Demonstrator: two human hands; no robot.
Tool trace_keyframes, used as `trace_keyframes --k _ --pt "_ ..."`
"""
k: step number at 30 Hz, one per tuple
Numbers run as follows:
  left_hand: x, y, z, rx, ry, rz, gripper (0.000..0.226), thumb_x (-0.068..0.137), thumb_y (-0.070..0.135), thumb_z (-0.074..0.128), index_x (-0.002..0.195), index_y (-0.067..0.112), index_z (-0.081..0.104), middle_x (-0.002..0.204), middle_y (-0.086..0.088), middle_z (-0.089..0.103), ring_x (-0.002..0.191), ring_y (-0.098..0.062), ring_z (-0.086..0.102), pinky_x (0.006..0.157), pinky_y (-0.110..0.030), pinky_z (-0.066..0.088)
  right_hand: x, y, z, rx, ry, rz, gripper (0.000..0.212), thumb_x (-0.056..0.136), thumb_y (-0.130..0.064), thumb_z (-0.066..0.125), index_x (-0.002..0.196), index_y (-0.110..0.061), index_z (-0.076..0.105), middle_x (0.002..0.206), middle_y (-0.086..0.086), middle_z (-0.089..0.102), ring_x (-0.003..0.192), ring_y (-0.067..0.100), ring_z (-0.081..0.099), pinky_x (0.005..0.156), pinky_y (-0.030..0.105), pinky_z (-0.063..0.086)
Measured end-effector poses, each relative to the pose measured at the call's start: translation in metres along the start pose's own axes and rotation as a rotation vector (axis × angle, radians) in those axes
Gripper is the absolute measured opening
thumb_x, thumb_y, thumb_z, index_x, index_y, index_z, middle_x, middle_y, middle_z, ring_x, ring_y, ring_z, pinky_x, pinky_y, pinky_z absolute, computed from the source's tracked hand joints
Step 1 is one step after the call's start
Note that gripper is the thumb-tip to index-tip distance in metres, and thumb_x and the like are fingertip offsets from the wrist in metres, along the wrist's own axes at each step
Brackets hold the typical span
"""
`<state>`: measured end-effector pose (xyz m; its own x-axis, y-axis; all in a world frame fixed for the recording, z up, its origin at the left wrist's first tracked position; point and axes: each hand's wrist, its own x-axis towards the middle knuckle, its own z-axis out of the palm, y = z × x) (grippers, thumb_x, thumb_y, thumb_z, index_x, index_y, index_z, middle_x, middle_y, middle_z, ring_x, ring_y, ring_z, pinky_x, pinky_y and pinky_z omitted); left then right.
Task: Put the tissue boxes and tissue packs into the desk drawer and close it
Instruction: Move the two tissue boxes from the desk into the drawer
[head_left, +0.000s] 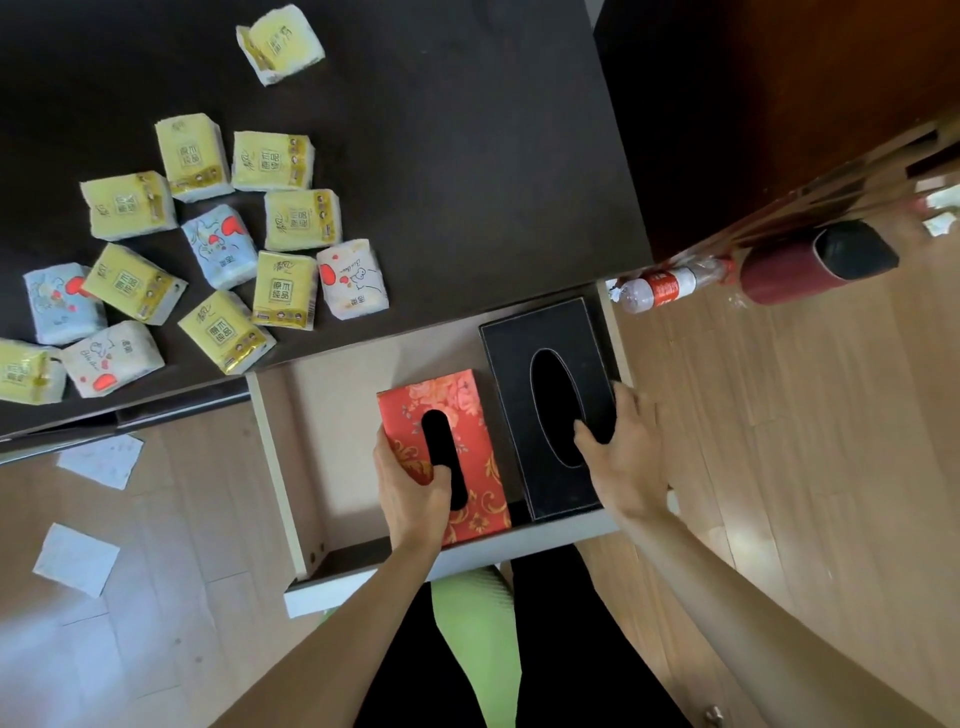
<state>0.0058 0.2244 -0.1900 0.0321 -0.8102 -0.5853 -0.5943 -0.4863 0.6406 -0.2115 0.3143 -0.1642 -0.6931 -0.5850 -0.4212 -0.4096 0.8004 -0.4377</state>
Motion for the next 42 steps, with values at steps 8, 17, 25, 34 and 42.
trace_keyframes --k 8,17,25,34,42 --pt "-0.004 0.014 0.013 -0.035 -0.139 0.006 0.077 0.079 0.009 0.065 0.143 0.031 0.028 0.126 0.004 0.054 0.105 -0.008 0.057 0.076 -0.022 0.048 0.0 0.012 -0.017 -0.118 0.017 -0.063 0.048 0.089 -0.015 0.076 0.135 -0.014 0.063 0.125 0.007 0.06 0.121 0.03 0.051 0.094 0.042 0.052" --pt "0.025 0.031 -0.017 0.101 -0.265 0.12 0.09 0.078 0.035 0.074 0.15 0.031 0.02 0.142 0.004 0.042 0.109 -0.001 0.052 0.088 -0.023 0.049 0.063 -0.031 -0.014 -0.14 -0.03 -0.445 0.063 0.094 -0.015 0.066 0.152 -0.009 0.044 0.158 0.007 0.042 0.146 0.023 0.032 0.116 0.031 0.031" --pt "0.087 0.079 -0.014 0.763 -0.439 0.807 0.046 0.076 0.023 0.065 0.122 0.019 0.06 0.113 -0.004 0.062 0.102 -0.027 0.06 0.086 -0.043 0.05 0.089 -0.029 0.011 -0.392 0.027 -0.652 0.081 0.081 -0.018 0.078 0.153 -0.006 0.043 0.156 0.011 0.046 0.145 0.03 0.036 0.121 0.037 0.023" --pt "0.117 0.091 -0.003 1.118 -0.45 1.259 0.043 0.074 0.047 0.044 0.11 0.027 0.056 0.104 0.007 0.062 0.092 -0.026 0.065 0.07 -0.038 0.052 0.094 -0.008 0.004 -0.519 0.11 -0.68 0.089 0.084 -0.022 0.073 0.161 -0.009 0.031 0.168 0.004 0.03 0.157 0.021 0.018 0.117 0.012 0.0" --pt "0.119 0.085 -0.005 1.023 -0.335 1.554 0.066 0.069 0.062 0.043 0.131 0.042 0.05 0.101 0.0 0.075 0.096 -0.028 0.067 0.079 -0.036 0.052 0.099 -0.006 0.0 -0.559 0.01 -0.629 0.091 0.083 -0.024 0.079 0.158 -0.004 0.031 0.164 0.011 0.033 0.151 0.03 0.023 0.123 0.034 0.021"
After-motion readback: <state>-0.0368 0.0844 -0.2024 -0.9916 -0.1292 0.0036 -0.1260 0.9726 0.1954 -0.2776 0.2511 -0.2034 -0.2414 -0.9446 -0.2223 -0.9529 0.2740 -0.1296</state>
